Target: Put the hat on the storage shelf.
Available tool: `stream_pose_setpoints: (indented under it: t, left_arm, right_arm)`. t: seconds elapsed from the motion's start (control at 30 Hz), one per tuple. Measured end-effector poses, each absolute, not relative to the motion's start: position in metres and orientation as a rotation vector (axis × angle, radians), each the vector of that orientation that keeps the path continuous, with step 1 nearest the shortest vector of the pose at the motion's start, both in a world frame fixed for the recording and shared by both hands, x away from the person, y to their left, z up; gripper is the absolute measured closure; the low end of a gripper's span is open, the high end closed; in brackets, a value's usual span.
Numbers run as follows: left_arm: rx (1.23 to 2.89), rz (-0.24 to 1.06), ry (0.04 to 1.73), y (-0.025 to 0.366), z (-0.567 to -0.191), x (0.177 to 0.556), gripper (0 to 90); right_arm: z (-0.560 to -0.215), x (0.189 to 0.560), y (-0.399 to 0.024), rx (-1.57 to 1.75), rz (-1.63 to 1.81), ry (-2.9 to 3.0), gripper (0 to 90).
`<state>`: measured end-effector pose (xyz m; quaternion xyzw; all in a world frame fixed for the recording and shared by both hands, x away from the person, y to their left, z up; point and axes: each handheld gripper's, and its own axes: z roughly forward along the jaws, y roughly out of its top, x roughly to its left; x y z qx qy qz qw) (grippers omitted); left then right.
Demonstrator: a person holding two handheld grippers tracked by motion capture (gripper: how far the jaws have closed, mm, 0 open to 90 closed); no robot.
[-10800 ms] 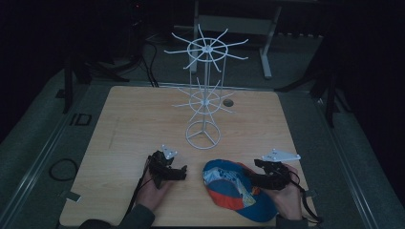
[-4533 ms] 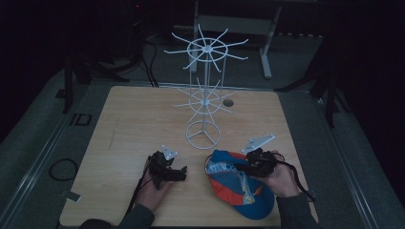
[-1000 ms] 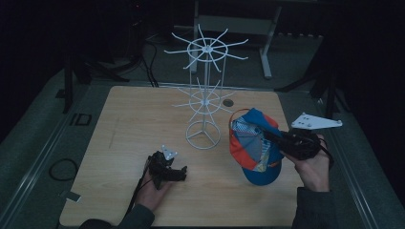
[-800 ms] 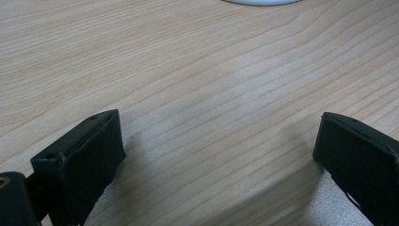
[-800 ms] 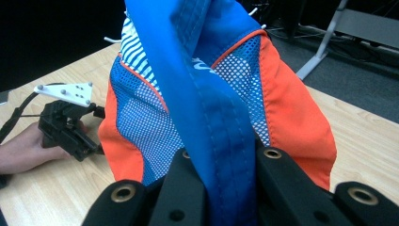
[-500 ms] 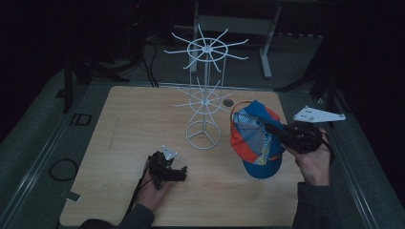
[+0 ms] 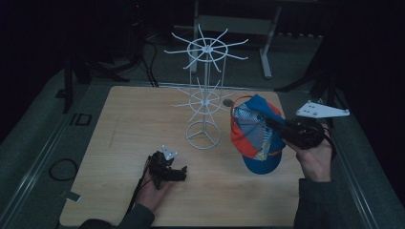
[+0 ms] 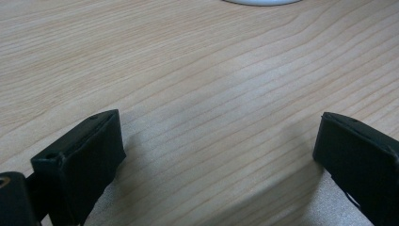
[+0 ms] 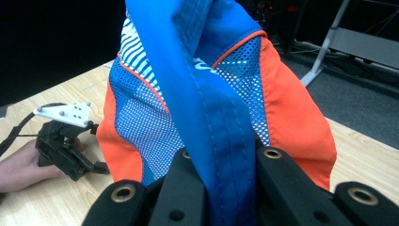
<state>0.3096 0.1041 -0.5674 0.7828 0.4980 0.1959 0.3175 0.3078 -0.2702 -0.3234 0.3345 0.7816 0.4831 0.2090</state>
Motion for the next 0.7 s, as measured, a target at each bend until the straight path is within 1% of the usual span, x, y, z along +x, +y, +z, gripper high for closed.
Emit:
stream_pose_setpoints:
  t: [0.7]
  left_arm:
    - [2.059,0.515,1.311,0.104,-0.567,0.31,2.6]
  right_arm:
    - [-0.299,0.31,-0.263,0.857,1.349,2.169,87.0]
